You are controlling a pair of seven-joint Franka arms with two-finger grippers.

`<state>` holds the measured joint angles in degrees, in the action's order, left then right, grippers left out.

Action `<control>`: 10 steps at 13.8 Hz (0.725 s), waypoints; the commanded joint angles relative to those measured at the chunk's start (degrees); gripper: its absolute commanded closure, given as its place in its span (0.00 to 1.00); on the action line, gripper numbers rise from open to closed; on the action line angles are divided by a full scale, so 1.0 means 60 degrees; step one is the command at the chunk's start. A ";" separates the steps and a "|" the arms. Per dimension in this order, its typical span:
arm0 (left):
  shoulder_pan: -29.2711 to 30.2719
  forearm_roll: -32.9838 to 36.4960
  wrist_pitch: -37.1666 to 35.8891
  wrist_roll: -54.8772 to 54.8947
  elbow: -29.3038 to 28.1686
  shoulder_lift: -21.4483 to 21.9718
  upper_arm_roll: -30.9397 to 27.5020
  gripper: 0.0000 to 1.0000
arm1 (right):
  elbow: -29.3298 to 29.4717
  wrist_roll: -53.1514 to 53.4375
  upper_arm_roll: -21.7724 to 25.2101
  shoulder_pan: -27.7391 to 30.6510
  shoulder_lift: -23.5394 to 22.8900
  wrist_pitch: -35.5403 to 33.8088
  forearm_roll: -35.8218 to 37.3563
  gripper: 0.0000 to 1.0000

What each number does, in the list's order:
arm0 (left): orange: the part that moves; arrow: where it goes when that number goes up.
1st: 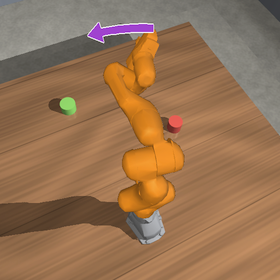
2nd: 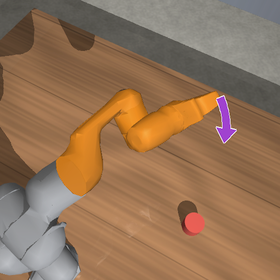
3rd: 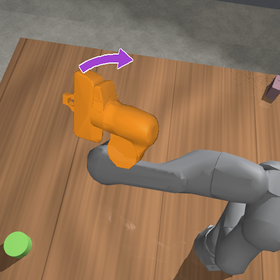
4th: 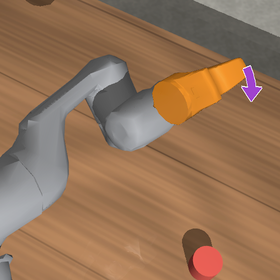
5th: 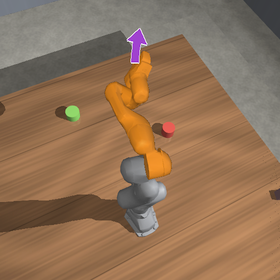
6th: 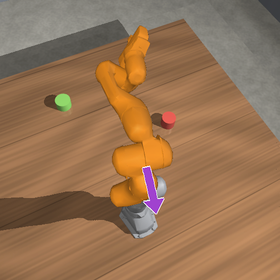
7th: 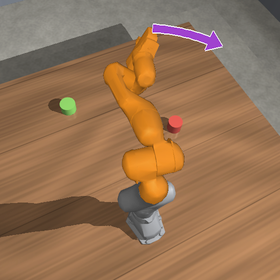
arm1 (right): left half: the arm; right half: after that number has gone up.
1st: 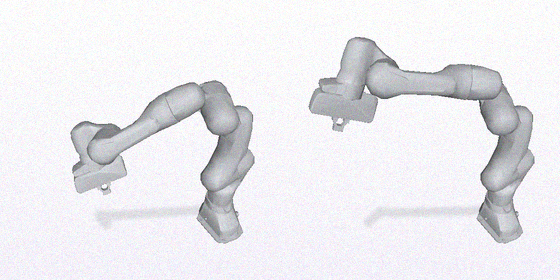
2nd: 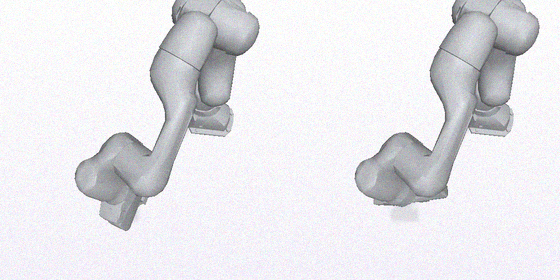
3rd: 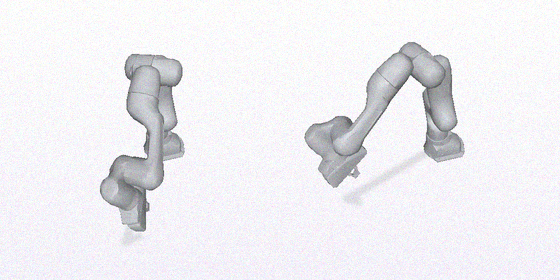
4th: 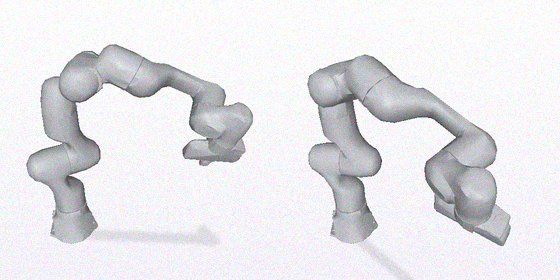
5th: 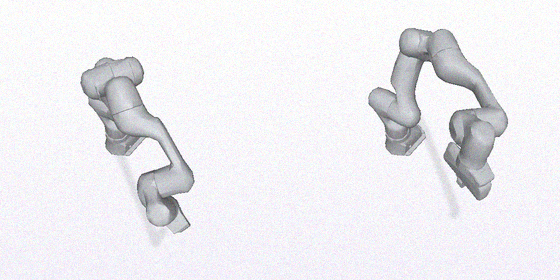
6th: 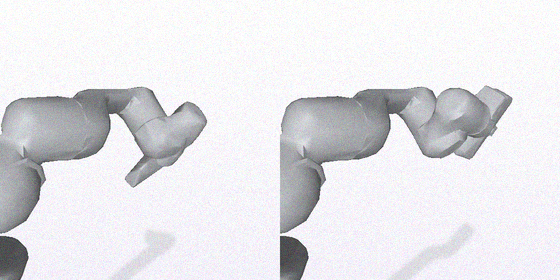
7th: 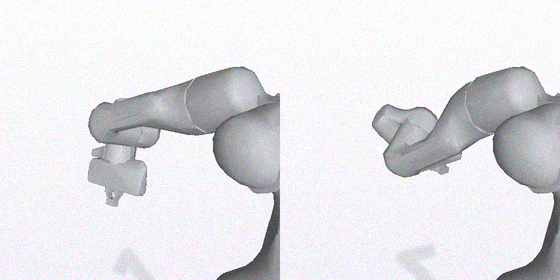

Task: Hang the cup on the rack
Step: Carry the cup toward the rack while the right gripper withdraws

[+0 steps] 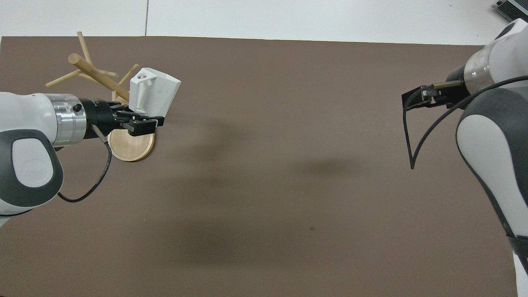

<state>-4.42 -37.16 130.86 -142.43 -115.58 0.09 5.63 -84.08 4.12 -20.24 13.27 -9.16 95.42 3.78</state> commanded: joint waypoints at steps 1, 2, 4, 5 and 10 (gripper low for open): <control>0.0180 0.0187 0.0410 -0.0154 -0.0320 0.0117 0.0073 1.00 | 0.0038 0.0090 0.0193 0.0118 0.0617 -0.0726 0.0175 0.00; 0.0354 0.0187 0.0411 -0.0153 -0.0321 0.0059 0.0073 1.00 | 0.0024 -0.0012 0.0252 0.0118 0.0749 -0.0931 0.0146 0.00; 0.0458 0.0202 0.0426 -0.0168 -0.0306 -0.0015 0.0073 1.00 | 0.0009 -0.0130 0.0267 0.0118 0.0838 -0.1195 0.0146 0.00; 0.0473 0.0303 0.0440 -0.0168 -0.0277 -0.0131 0.0058 1.00 | -0.0078 -0.0232 0.0340 0.0205 0.0882 -0.1298 0.0073 0.00; 0.0663 0.0348 0.0763 -0.0270 -0.0175 -0.0455 0.0058 1.00 | -0.0035 -0.0671 0.1098 -0.0216 0.1058 -0.1957 -0.0016 0.00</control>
<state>-1.27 -36.37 134.44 -142.52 -116.63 -2.52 5.49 -83.76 2.38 -16.69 13.76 -4.12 85.32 3.78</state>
